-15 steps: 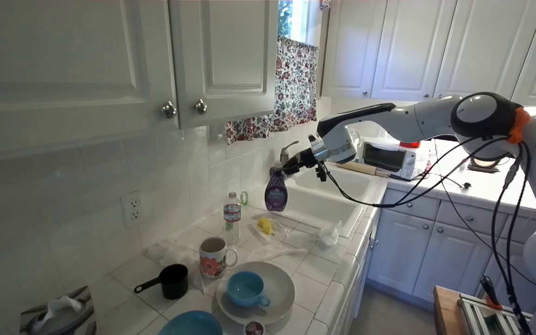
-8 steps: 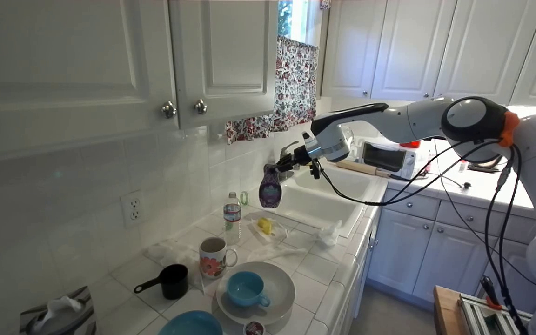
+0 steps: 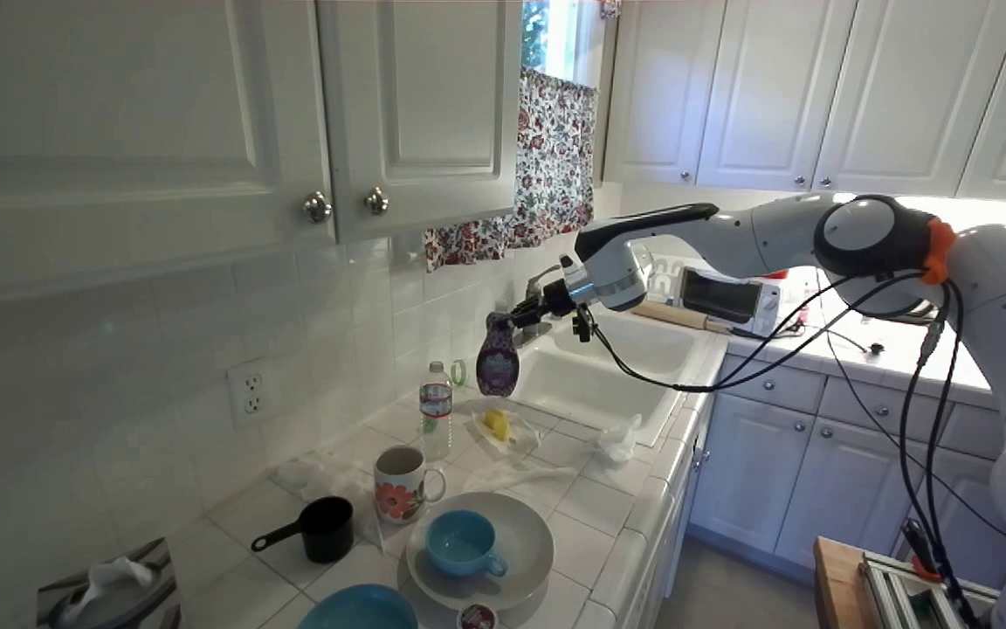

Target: Pour some dishwashing liquid in the sink.

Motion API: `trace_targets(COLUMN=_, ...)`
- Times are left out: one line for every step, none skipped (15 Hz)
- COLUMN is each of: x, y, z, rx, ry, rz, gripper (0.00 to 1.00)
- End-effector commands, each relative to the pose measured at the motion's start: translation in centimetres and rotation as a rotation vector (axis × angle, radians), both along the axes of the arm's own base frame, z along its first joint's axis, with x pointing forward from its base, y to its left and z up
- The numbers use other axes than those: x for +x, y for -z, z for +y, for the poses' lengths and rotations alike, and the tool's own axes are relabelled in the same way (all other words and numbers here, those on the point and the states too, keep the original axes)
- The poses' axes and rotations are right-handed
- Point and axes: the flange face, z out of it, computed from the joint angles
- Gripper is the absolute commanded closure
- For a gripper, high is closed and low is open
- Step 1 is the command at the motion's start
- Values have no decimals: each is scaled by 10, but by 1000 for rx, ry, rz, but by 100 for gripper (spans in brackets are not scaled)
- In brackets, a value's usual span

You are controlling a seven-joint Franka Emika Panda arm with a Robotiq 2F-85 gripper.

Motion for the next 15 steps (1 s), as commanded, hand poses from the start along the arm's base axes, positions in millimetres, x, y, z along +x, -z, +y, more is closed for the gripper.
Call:
trace_targets(x=11, y=-4, z=0, rx=25, ry=8, rz=11, gripper=82)
trace_targets(x=12, y=-3, z=1, rx=24, ry=11, rz=15, gripper=82)
trace_targets(x=13, y=-1, z=1, rx=25, ry=13, rz=23, gripper=82)
trace_targets(x=14, y=0, z=2, rx=26, ry=15, rz=29, gripper=82)
trace_targets(x=14, y=1, z=2, rx=26, ry=17, rz=34, gripper=82)
trace_targets(x=15, y=1, z=2, rx=26, ry=20, rz=39, gripper=82)
trace_targets(x=15, y=2, z=1, rx=24, ry=23, rz=46, gripper=82)
trace_targets(x=15, y=3, z=2, rx=22, ry=26, rz=51, gripper=82)
trace_targets(x=16, y=3, z=1, rx=19, ry=28, rz=56, gripper=82)
trace_targets(x=16, y=3, z=1, rx=17, ry=30, rz=61, gripper=82)
trace_targets(x=17, y=3, z=1, rx=11, ry=32, rz=67, gripper=82)
trace_targets(x=17, y=3, z=0, rx=5, ry=35, rz=70, gripper=82)
trace_targets(x=17, y=3, z=0, rx=3, ry=36, rz=75, gripper=82)
trace_targets(x=18, y=2, z=0, rx=0, ry=37, rz=80, gripper=82)
trace_targets(x=18, y=3, z=0, rx=-2, ry=41, rz=85, gripper=82)
